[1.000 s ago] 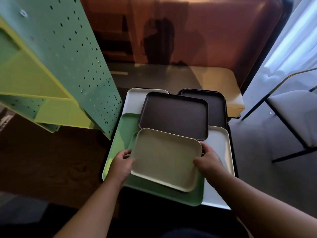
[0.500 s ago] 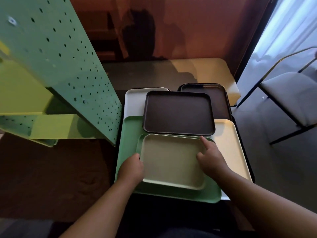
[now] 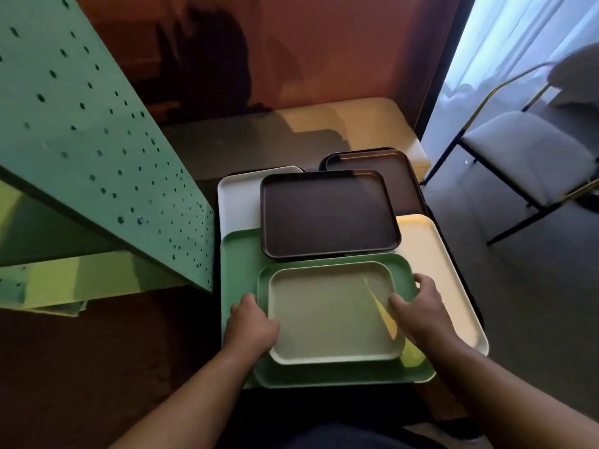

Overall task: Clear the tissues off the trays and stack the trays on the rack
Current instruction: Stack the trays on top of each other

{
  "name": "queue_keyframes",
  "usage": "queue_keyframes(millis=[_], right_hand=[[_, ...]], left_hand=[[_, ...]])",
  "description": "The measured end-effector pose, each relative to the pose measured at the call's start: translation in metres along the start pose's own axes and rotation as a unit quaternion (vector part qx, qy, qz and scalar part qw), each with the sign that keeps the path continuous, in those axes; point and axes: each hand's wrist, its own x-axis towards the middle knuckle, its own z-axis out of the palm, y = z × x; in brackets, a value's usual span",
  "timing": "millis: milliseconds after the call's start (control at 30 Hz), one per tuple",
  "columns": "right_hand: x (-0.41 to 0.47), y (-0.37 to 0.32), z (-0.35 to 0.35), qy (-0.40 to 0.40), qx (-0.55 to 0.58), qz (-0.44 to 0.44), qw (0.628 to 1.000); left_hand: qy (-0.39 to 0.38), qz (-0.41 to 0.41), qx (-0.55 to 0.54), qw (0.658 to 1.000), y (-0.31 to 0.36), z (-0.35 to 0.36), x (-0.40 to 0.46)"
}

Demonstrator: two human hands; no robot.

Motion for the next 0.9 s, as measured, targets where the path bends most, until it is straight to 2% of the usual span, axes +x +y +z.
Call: queue_keyframes(millis=[167,300,567,900], right_hand=[[-0.013,-0.012,-0.024,-0.005,0.078,-0.022,0.997],[0.007,-0.048,-0.035,0.020,0.125,-0.062,0.990],[0.107,-0.119,-0.030,-0.055,0.080,-0.085,0.992],[0.156,-0.133,-0.015,-0.005,0.028,-0.080,0.996]], left_hand=[[0.032,0.020,-0.075,0.996,0.006,-0.025,-0.017],[0.066,0.051,-0.146,0.986,0.026,-0.047,-0.002],[0.107,0.043,-0.153,0.981,0.093,-0.069,0.079],[0.119,0.034,-0.166,0.978,0.125,-0.056,0.125]])
